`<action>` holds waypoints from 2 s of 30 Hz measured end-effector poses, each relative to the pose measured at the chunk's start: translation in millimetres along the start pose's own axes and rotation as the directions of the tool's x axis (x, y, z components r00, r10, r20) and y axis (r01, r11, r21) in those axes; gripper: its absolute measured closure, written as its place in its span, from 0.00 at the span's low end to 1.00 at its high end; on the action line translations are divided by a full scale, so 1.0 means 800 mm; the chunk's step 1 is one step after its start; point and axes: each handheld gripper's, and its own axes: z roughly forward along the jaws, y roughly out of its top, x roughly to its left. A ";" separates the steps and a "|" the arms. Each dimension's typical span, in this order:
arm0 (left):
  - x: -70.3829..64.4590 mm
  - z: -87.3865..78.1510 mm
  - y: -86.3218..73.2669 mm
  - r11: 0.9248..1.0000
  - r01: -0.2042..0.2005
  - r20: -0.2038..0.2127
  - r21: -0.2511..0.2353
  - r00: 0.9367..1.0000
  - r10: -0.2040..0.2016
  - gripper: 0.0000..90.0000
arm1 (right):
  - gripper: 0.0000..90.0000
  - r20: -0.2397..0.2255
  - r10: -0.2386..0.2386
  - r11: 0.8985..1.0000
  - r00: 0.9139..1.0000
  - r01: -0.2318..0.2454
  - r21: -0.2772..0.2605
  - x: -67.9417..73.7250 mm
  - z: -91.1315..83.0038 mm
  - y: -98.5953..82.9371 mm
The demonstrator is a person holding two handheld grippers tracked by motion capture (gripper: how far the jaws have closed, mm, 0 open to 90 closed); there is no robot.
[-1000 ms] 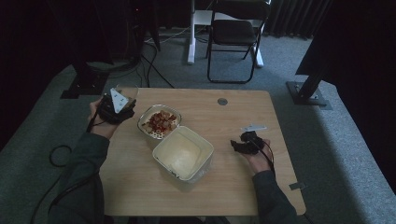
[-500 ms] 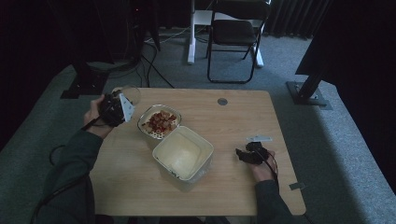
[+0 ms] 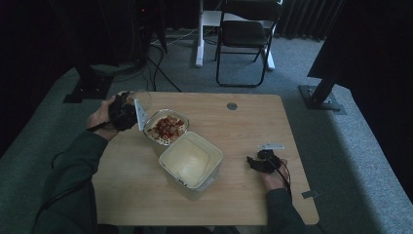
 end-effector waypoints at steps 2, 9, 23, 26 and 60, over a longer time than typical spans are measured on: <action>0.001 -0.001 0.003 0.999 -0.036 -0.011 0.007 0.999 0.036 0.46 | 0.51 -0.002 0.001 1.000 1.000 -0.001 -0.004 -0.001 0.000 -0.001; 0.003 -0.001 0.016 0.989 -0.144 -0.052 0.010 0.988 0.145 0.46 | 0.50 -0.002 -0.001 1.000 1.000 0.001 -0.012 -0.001 0.001 -0.002; 0.004 -0.009 0.039 0.911 -0.412 -0.102 0.030 0.905 0.413 0.50 | 0.50 0.000 0.000 1.000 1.000 0.000 -0.026 -0.001 0.001 -0.003; 0.004 -0.011 0.042 0.900 -0.436 -0.113 0.026 0.893 0.436 0.50 | 0.50 0.000 0.002 1.000 1.000 -0.002 -0.028 -0.001 0.001 -0.004; 0.003 -0.017 0.056 0.798 -0.599 -0.199 0.059 0.776 0.598 0.52 | 0.50 -0.009 0.018 0.999 1.000 -0.018 -0.038 -0.003 0.001 -0.005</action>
